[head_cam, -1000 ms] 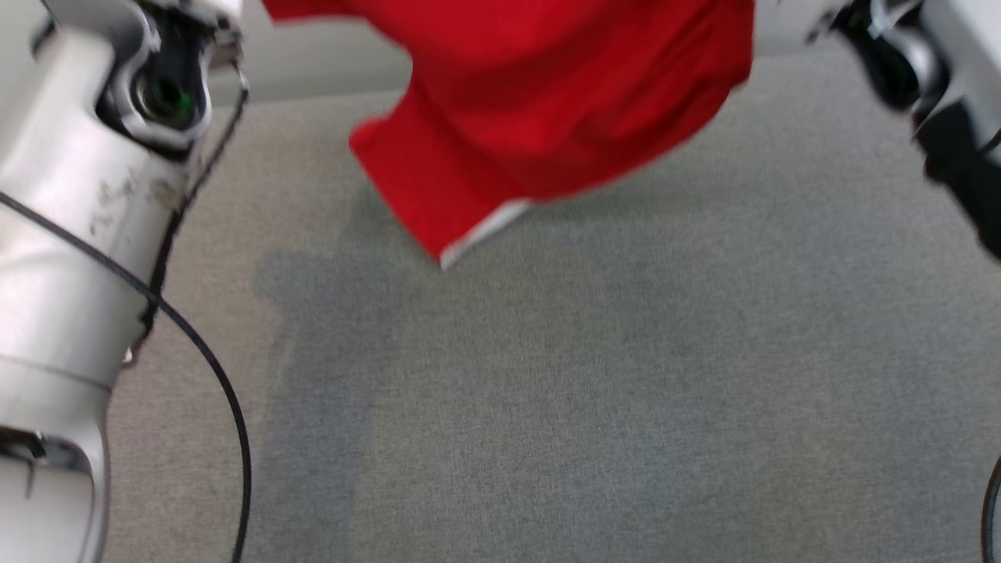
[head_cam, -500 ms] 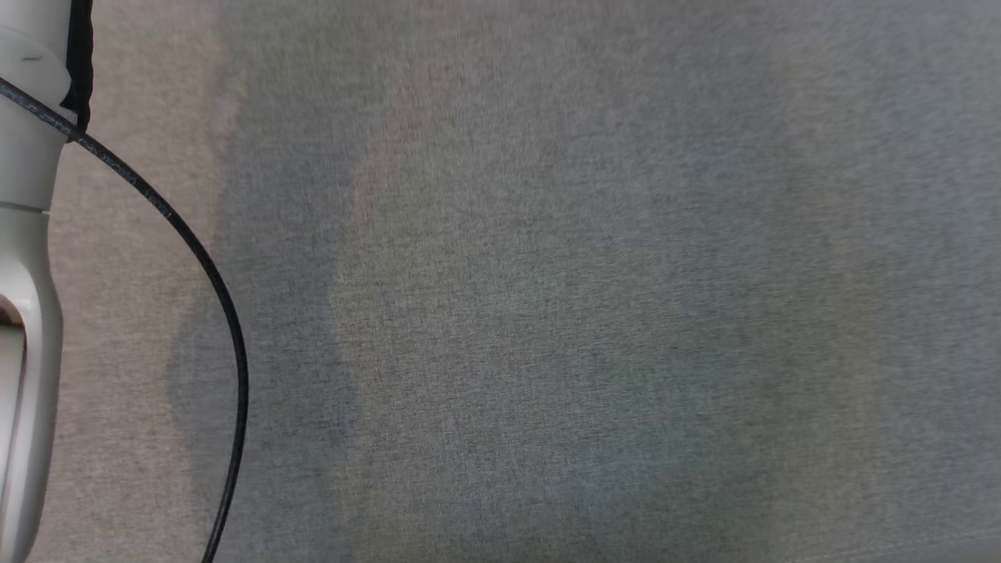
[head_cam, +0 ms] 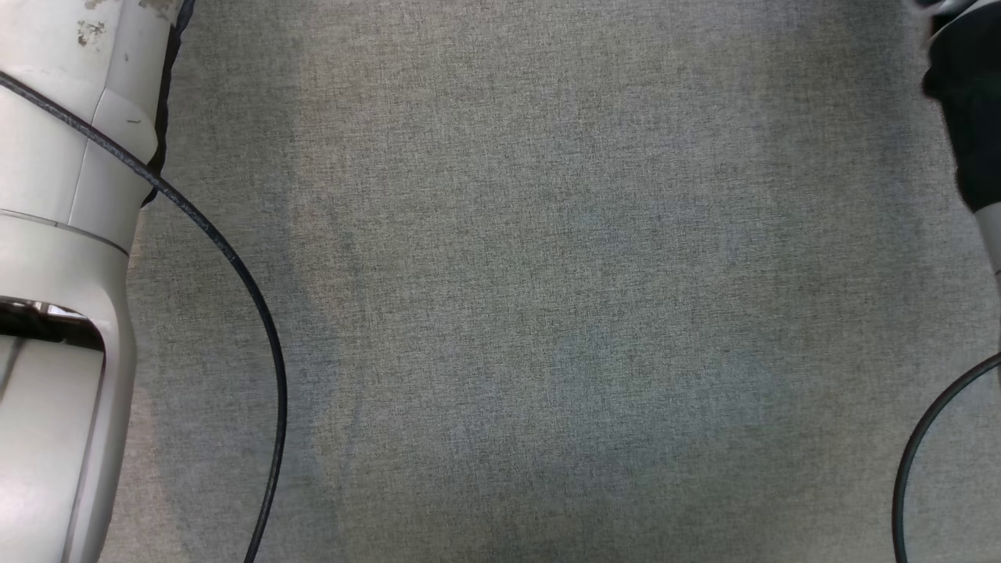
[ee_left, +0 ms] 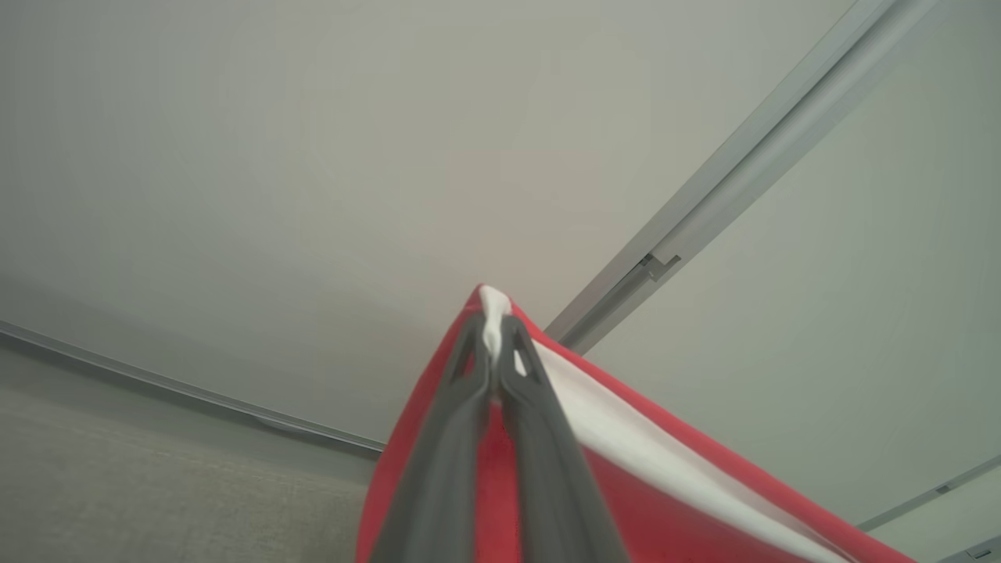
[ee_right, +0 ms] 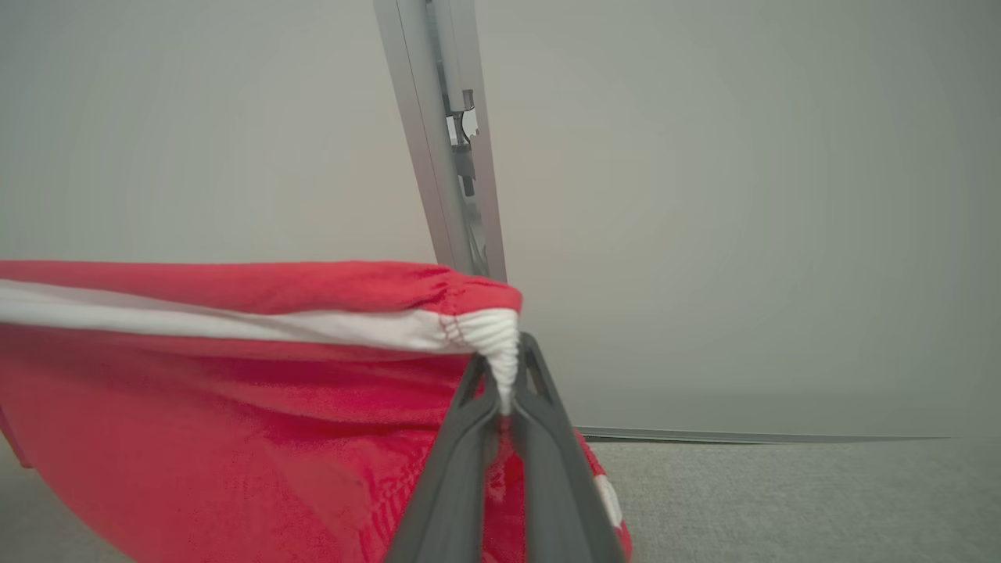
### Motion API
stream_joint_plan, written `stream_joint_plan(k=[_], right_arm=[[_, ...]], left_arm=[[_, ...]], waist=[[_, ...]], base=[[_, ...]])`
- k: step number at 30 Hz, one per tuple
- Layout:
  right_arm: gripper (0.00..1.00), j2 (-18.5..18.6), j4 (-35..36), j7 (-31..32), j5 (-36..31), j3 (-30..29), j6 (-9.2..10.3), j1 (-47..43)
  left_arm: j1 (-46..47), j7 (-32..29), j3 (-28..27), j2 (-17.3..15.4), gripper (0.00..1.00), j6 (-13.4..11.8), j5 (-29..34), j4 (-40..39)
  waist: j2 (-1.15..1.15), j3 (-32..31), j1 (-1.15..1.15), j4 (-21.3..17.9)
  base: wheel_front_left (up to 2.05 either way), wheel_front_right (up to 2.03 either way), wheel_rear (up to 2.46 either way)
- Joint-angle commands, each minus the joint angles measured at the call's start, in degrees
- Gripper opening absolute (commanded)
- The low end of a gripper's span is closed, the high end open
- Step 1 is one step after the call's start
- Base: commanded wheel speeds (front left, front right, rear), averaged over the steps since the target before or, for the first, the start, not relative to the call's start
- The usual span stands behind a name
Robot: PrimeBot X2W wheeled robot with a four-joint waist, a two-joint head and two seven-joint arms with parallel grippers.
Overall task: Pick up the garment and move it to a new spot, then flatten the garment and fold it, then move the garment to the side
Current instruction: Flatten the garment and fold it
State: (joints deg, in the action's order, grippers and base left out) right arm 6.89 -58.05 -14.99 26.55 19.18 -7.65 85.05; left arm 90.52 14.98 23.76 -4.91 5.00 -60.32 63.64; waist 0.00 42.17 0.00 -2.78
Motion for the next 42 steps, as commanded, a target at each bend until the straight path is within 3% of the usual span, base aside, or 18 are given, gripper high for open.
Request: stream_joint_plan(k=[1,9,19,36,42], right_arm=[[0.0,0.27,-0.43,-0.37,1.15,0.99,0.28,-0.65],[0.0,0.58,-1.6,0.64,10.72,10.07,0.28,-4.3],[0.0,4.69,1.48,10.47,24.04,22.31,0.28,-12.75],[0.0,10.74,7.31,15.09,36.68,39.41,0.28,-24.77],[0.0,12.38,6.68,14.98,40.5,42.31,0.28,-27.6]], left_arm=[[0.02,0.2,-0.04,-0.63,0.0,0.42,0.42,0.61],[-2.27,-0.06,0.3,-0.79,0.0,1.93,0.7,4.8],[-10.69,-4.7,2.85,-0.7,0.0,2.4,0.82,8.63],[-26.99,-4.01,4.87,1.01,0.0,2.5,-0.44,9.99],[-31.0,-3.72,5.7,1.36,0.0,2.47,-0.89,9.92]], waist=[[0.0,-0.09,0.0,-0.05],[0.0,-3.8,0.0,-0.66],[0.0,-10.23,0.0,-0.91],[0.0,-20.27,0.0,0.28],[0.0,-23.59,0.0,0.74]], base=[[0.0,0.0,0.0],[0.0,0.0,0.0],[0.0,0.0,0.0],[0.0,0.0,0.0],[0.0,0.0,0.0]])
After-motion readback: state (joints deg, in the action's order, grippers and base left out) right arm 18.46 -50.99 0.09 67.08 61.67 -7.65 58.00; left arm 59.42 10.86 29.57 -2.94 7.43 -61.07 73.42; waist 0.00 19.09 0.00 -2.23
